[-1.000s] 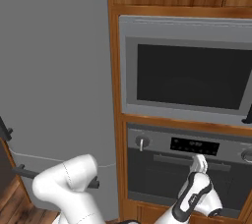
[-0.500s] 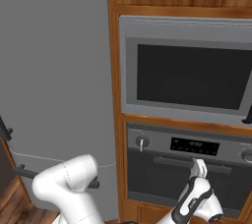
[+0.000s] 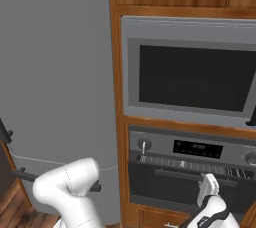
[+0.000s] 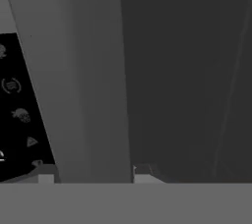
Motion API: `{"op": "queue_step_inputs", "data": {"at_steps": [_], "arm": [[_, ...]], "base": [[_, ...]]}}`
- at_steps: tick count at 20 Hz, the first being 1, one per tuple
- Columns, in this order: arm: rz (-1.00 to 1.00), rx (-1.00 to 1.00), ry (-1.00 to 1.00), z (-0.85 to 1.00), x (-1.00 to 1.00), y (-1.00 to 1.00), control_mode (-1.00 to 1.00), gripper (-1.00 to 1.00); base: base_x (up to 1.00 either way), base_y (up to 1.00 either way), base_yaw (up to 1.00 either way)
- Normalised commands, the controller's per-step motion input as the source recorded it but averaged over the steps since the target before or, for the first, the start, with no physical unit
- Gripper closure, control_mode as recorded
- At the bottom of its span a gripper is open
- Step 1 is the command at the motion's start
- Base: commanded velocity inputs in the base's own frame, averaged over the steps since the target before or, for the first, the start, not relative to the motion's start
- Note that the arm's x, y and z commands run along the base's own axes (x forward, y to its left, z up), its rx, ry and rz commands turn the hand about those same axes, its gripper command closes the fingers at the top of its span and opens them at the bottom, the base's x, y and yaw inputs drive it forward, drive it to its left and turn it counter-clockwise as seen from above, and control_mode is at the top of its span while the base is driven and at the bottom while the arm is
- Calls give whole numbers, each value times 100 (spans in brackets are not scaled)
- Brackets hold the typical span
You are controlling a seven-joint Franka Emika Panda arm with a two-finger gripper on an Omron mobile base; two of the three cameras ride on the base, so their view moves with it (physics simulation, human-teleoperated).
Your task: Take the fish from the oven and place it on the plate on the counter.
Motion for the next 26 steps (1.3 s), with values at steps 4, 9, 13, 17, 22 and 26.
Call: {"op": "queue_step_inputs", "data": {"at_steps": [4, 9, 13, 17, 22, 26], "arm": [[0, 1, 9, -46, -85, -79, -100, 100], [0, 0, 4, -87, -89, -72, -100, 100], [-1, 0, 0, -100, -88, -63, -100, 100], [0, -1, 2, -100, -77, -54, -100, 100], [0, -1, 0, -61, -70, -31, -100, 100], [0, 4, 0, 25, -57, -25, -100, 100]], "base": [[0, 0, 0], [0, 0, 0], [0, 0, 0], [0, 0, 0], [0, 0, 0], [0, 0, 0]]}}
